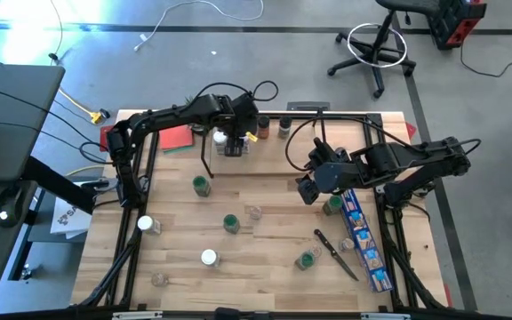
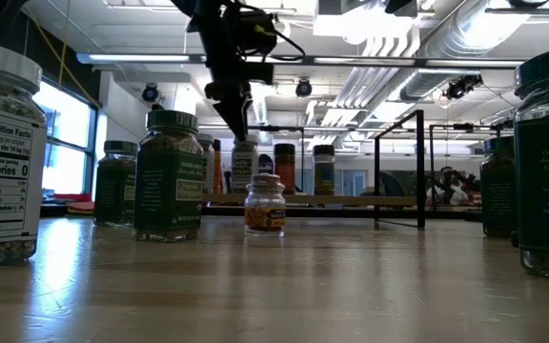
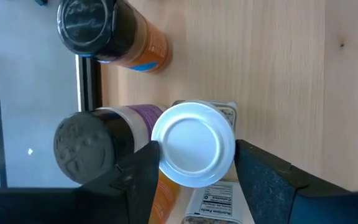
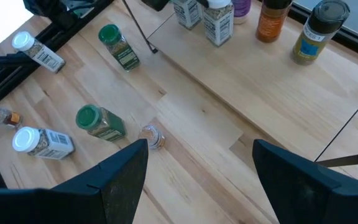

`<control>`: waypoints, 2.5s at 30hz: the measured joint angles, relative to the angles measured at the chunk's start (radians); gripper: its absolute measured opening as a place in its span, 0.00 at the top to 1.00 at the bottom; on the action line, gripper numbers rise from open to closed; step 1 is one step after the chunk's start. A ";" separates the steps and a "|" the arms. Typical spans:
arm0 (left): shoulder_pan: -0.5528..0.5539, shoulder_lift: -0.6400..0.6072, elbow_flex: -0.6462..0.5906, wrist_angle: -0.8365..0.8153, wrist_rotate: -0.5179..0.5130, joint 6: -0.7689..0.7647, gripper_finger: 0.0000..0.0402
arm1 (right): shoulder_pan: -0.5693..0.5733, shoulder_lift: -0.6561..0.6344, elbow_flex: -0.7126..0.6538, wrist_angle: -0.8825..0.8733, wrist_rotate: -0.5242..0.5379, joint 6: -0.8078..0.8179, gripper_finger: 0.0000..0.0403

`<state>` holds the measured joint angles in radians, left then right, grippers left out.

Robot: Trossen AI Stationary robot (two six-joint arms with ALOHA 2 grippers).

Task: Shelf spices
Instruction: Put the white seasoning bottle on the shelf aligned with the black seasoning bottle

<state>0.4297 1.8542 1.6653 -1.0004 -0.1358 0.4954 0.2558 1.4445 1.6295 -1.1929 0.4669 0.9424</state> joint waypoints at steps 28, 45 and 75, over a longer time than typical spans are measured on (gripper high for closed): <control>0.003 -0.002 0.000 -0.027 0.013 -0.084 0.51 | 0.000 0.000 0.000 0.000 0.031 0.000 0.30; 0.004 -0.020 -0.003 -0.001 0.015 -0.085 0.37 | 0.000 0.000 0.000 0.001 0.033 0.000 0.30; -0.195 -0.435 -0.001 -0.080 0.097 -0.548 0.36 | -0.001 0.001 0.000 0.093 0.010 -0.164 0.30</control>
<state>0.2352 1.4192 1.6646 -1.0801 -0.0385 -0.0524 0.2550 1.4452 1.6295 -1.1000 0.4774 0.7787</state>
